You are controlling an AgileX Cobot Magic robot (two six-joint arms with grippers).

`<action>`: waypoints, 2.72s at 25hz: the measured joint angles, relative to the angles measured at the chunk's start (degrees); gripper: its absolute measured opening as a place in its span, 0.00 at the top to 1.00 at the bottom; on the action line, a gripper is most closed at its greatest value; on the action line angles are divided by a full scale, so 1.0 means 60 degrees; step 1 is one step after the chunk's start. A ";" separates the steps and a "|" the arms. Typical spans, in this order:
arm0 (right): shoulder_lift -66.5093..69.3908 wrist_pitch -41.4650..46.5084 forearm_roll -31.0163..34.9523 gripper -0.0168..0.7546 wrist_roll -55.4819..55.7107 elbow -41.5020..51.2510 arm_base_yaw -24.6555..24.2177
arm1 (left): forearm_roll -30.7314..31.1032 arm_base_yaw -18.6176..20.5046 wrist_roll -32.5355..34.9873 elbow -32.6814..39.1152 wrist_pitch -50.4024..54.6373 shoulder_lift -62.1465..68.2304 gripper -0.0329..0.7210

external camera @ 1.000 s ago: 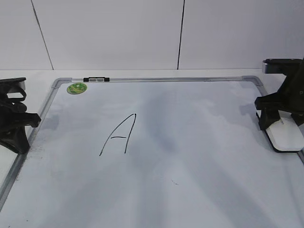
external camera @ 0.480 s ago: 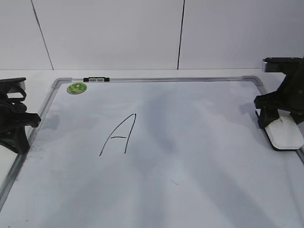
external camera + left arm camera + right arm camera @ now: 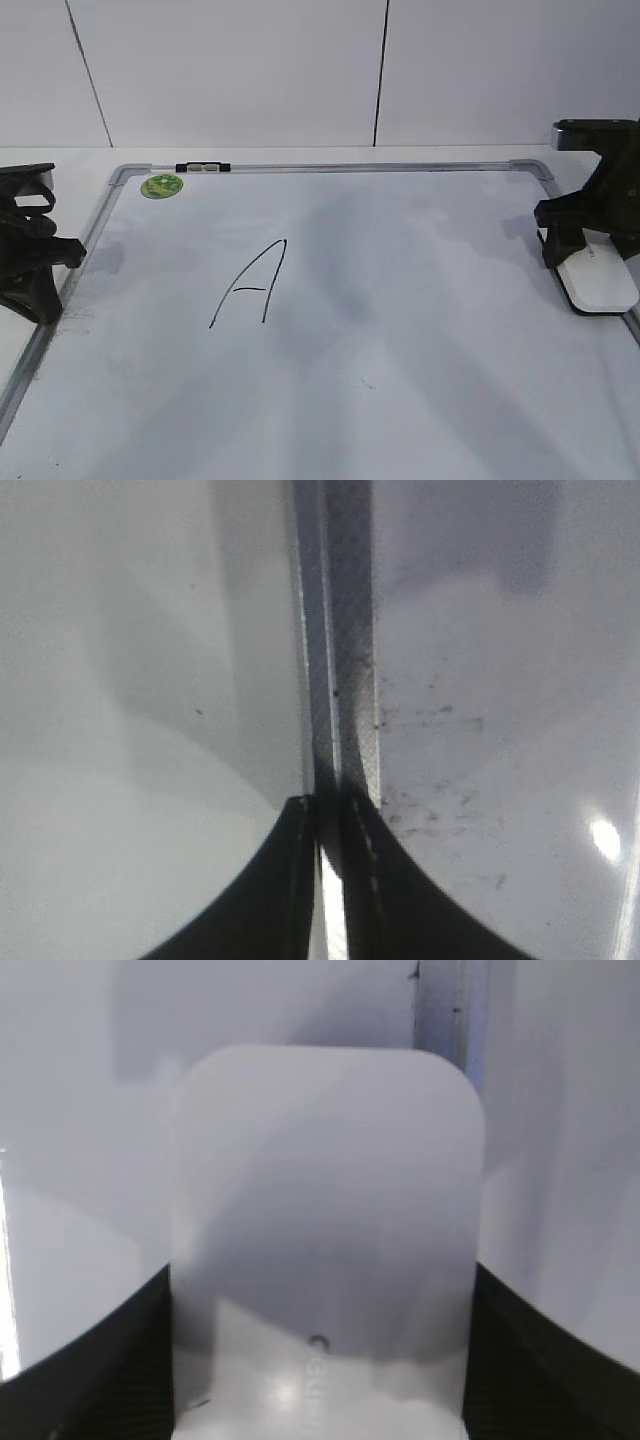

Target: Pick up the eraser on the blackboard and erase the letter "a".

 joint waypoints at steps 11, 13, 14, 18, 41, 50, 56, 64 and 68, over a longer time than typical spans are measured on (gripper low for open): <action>0.0000 -0.0020 0.0019 0.17 0.0000 0.0000 0.0000 | 0.0000 0.0000 0.0000 0.0000 0.0000 0.0000 0.90; 0.0000 0.0022 0.0019 0.17 0.0000 -0.0147 0.0000 | 0.0000 0.0000 0.0000 0.0000 0.0000 0.0000 0.90; 0.0000 0.0144 0.0019 0.17 0.0016 -0.0304 0.0000 | 0.0000 0.0000 0.0000 0.0000 0.0000 0.0000 0.90; 0.0000 0.1037 0.0019 0.18 0.0016 -0.1198 0.0000 | 0.0000 0.0000 0.0000 0.0000 0.0000 0.0000 0.90; 0.0000 0.3941 0.0259 0.22 0.0016 -0.2781 0.0000 | 0.0193 0.0000 0.0053 0.0000 -0.0036 -0.0020 0.77; 0.0000 0.3941 0.0322 0.22 0.0016 -0.2781 0.0000 | 0.0366 0.0000 0.0053 -0.1366 0.1270 -0.0284 0.56; 0.0000 0.3941 0.0418 0.22 0.0016 -0.2781 0.0000 | 0.0366 0.0000 0.0056 -0.2456 0.2846 -0.0405 0.55; -0.0556 0.3950 0.0517 0.22 0.0016 -0.2235 0.0000 | 0.0398 0.0000 0.0072 -0.2526 0.3535 -0.1424 0.55; -0.1202 0.3950 0.0539 0.22 0.0016 -0.1736 0.0000 | 0.0378 0.0000 0.0090 -0.2526 0.3573 -0.2005 0.55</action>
